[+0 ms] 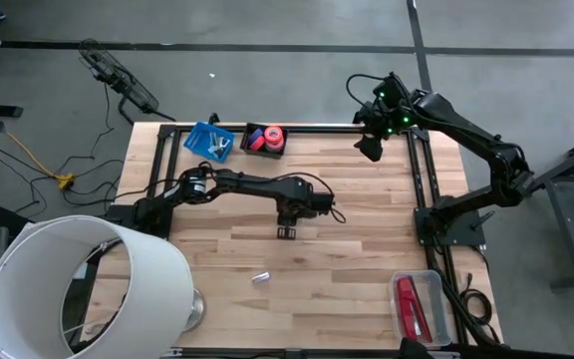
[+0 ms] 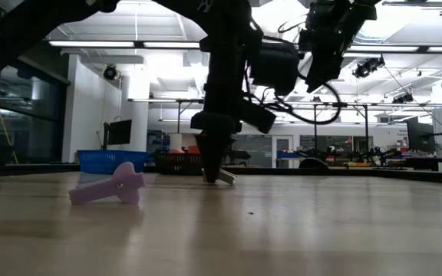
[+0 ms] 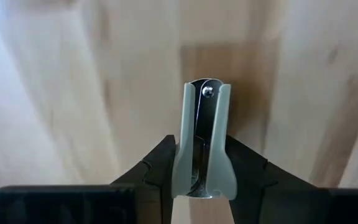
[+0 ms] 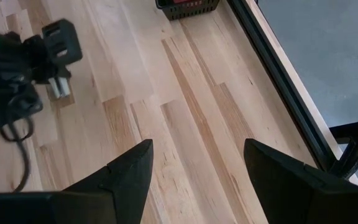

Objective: Pick and place Stapler, Stapler remover, tape
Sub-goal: Put the gray staple remover into the blue bin

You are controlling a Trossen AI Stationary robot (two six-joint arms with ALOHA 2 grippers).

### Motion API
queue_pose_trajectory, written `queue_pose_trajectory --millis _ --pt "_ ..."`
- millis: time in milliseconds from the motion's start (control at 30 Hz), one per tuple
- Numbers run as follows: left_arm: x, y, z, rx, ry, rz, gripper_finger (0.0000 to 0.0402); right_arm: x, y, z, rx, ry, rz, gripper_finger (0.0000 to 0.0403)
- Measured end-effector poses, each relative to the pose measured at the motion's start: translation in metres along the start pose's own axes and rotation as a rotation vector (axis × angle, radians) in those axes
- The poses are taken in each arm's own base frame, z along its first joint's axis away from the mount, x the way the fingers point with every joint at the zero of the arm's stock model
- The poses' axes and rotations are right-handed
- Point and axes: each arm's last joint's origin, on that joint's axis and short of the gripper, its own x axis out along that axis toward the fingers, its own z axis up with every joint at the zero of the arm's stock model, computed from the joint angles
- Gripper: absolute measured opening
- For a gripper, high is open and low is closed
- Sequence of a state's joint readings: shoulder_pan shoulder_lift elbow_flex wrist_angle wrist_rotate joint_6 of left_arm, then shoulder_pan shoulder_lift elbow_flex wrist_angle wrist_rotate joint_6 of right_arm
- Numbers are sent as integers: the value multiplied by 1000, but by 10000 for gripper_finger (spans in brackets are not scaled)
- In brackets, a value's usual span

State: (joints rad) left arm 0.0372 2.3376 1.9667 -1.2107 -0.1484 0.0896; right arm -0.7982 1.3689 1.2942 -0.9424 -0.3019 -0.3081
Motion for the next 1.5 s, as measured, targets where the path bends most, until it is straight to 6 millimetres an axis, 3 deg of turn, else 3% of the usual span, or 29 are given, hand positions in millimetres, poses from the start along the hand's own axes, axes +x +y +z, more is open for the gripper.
queue_pose_trajectory --millis 400,733,1200,1500 --pt "-9 59 -26 -322 111 24 97 0 0 0 0 1 0 243" --pt "-46 105 -55 -525 86 139 97 0 0 0 -3 5 2 243" --pt "-73 153 -97 -754 114 234 97 0 0 -1 -5 7 2 243" --pt "-79 181 -122 -883 150 297 97 0 0 -1 -4 13 4 243"
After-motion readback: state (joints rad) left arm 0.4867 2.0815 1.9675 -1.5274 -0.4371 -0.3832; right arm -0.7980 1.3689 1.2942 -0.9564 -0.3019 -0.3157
